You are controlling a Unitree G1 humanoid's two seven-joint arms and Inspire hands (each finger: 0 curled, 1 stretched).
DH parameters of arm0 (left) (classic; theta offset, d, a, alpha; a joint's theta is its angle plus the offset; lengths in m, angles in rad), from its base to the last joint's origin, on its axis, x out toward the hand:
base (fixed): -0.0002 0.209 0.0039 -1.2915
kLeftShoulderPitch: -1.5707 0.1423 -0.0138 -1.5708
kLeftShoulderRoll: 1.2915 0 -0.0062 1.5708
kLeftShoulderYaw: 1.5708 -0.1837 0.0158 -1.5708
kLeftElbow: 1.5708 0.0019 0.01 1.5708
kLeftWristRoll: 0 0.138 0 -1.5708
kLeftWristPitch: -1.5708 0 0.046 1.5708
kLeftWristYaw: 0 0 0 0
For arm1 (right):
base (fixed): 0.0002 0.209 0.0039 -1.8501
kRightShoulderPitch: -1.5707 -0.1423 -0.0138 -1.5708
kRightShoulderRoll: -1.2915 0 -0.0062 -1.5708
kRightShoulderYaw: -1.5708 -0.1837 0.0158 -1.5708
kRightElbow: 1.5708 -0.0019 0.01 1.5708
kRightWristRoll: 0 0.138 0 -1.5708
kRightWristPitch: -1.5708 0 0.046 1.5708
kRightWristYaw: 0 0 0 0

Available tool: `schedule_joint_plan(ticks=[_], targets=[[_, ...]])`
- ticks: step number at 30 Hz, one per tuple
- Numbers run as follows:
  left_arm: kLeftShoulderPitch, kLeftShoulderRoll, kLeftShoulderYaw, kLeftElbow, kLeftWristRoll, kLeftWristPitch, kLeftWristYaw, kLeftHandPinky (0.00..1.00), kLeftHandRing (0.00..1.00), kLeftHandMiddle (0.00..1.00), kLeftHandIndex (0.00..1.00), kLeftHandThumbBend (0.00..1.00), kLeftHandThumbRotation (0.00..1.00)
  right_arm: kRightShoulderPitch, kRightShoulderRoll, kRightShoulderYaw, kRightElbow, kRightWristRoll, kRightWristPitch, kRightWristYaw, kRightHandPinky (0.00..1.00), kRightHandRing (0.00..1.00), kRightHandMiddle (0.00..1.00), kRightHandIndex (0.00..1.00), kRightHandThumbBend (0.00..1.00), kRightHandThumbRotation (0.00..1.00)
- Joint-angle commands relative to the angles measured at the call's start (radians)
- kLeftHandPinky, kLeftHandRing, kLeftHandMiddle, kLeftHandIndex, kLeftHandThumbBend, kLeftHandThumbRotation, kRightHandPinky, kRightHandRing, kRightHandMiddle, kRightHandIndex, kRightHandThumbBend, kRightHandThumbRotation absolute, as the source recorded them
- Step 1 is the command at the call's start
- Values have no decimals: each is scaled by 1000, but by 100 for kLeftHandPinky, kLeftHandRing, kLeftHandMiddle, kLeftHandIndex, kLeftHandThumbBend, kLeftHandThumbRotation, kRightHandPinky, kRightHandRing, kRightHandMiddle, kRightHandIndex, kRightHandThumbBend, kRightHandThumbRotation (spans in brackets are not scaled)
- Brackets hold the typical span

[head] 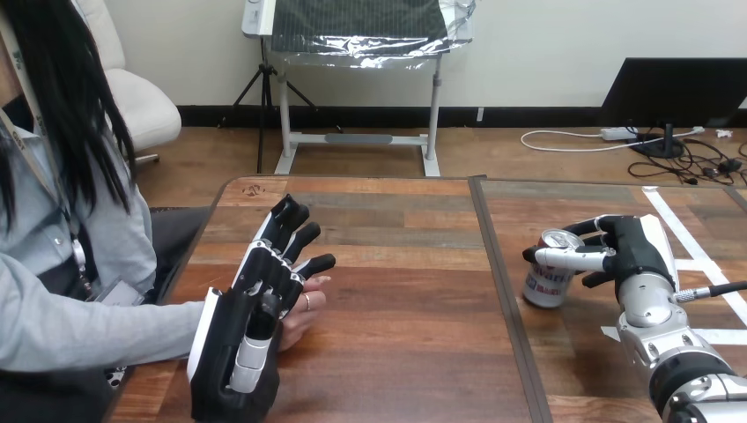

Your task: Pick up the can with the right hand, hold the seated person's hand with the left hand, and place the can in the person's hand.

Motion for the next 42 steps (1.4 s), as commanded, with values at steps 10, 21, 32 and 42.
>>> schedule_joint_plan(ticks=[10,21,32,42], targets=[[-81,-22,4,2,5,-13,-7,78,91,93,92,100,83,-46,-19,-20,-19,12,-77,-23,42,48,53,52,80,0],[-88,-20,8,15,8,-23,-8,79,91,93,92,100,82,-49,-15,-30,-29,27,-109,-27,42,47,52,51,80,0],[-96,-1,19,37,127,-88,104,78,90,93,93,100,84,-48,-14,-32,-40,39,-155,-16,43,47,52,52,80,0],[-116,52,65,73,418,-203,339,80,91,95,95,100,85,-50,-11,-32,-52,49,-192,-7,41,45,50,51,80,0]])
